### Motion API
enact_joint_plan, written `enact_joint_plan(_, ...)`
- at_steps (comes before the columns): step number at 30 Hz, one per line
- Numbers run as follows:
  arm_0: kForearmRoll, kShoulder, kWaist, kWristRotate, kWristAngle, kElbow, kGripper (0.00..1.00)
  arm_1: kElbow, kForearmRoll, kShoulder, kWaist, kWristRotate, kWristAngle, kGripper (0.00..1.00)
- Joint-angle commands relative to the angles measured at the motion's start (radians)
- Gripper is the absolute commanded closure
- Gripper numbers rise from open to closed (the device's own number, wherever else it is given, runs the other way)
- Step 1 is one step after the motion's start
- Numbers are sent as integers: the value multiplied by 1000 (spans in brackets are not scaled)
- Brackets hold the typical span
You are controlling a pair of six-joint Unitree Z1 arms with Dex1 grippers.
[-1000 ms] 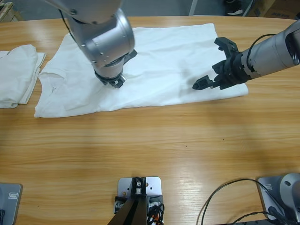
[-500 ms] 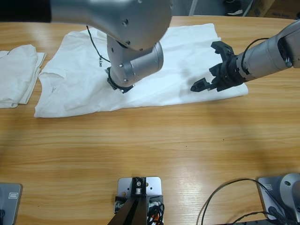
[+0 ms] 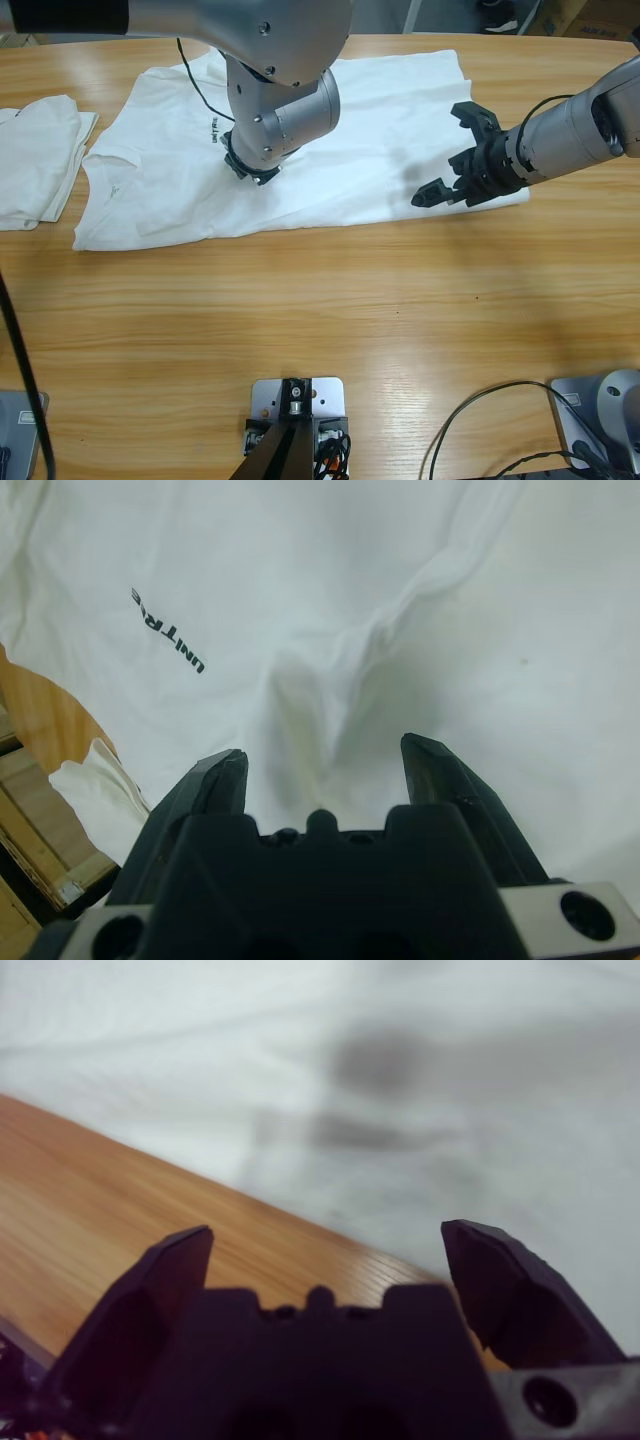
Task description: Fold clothes
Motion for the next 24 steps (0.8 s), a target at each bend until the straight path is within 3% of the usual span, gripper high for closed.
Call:
enact_joint_plan(1,34,105,7,34,11,-45,515,18,-20,56,0,-11,22,92)
enact_joint_plan(4,42,116,7,34,13,-48,560,18,-25,61,-3,-12,22,92)
enact_joint_plan(5,49,121,7,33,15,-52,770,18,-26,63,-6,-12,23,92)
enact_joint_plan(6,53,124,7,33,24,-53,828,18,-27,65,-6,-12,24,92)
enact_joint_plan(24,105,155,-3,11,48,-107,828,23,-43,78,-23,-16,28,96)
